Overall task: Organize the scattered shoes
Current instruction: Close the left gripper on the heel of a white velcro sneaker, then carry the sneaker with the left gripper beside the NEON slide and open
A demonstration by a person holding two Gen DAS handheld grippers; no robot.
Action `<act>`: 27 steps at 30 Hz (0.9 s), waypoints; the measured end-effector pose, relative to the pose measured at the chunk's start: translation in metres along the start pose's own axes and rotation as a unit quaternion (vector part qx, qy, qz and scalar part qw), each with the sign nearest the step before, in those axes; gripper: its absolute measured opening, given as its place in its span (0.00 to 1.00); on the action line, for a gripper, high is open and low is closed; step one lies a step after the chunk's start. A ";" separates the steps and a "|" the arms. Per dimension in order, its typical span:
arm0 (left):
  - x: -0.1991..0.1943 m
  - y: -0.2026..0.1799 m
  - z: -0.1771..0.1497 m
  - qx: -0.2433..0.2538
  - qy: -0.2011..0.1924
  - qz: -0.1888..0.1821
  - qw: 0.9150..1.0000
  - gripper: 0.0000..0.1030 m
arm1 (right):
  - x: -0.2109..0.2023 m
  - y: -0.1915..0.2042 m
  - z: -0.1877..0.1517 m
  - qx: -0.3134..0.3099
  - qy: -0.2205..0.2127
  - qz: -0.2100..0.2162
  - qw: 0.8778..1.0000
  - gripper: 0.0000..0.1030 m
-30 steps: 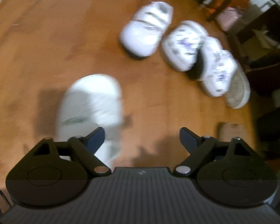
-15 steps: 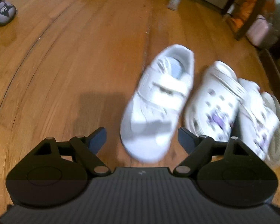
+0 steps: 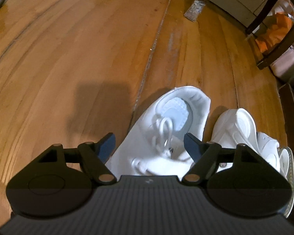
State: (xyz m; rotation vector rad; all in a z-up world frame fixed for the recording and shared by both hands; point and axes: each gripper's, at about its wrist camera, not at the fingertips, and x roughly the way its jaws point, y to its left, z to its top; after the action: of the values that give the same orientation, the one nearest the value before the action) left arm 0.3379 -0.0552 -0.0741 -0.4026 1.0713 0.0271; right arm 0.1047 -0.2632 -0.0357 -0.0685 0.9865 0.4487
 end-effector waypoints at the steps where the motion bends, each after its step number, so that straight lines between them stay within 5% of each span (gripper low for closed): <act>1: 0.005 0.001 0.000 0.003 0.003 0.005 1.000 0.79 | 0.002 0.000 0.001 0.000 -0.001 0.000 1.000 0.52; 6: 0.039 0.026 0.004 -0.055 0.057 -0.032 0.996 0.85 | 0.015 0.008 0.007 -0.024 -0.013 -0.021 0.999 0.59; 8: 0.041 0.034 0.004 -0.062 0.059 -0.056 0.995 0.73 | 0.016 0.009 0.009 -0.030 -0.016 -0.025 0.999 0.61; 13: 0.022 0.015 -0.003 -0.008 0.035 -0.023 0.999 0.46 | 0.024 0.006 0.014 -0.021 -0.019 -0.029 0.999 0.62; 20: -0.004 0.019 -0.023 0.025 0.036 -0.013 0.999 0.40 | 0.035 0.014 0.019 -0.030 -0.027 -0.049 0.998 0.64; 27: -0.043 0.021 -0.066 0.075 0.030 0.003 0.997 0.39 | 0.015 0.004 0.000 0.050 -0.031 0.001 0.998 0.65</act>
State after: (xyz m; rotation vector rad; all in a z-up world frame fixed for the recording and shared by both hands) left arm 0.2564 -0.0506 -0.0707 -0.2652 1.1260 -0.0595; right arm 0.1105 -0.2545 -0.0472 0.0351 0.9471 0.4003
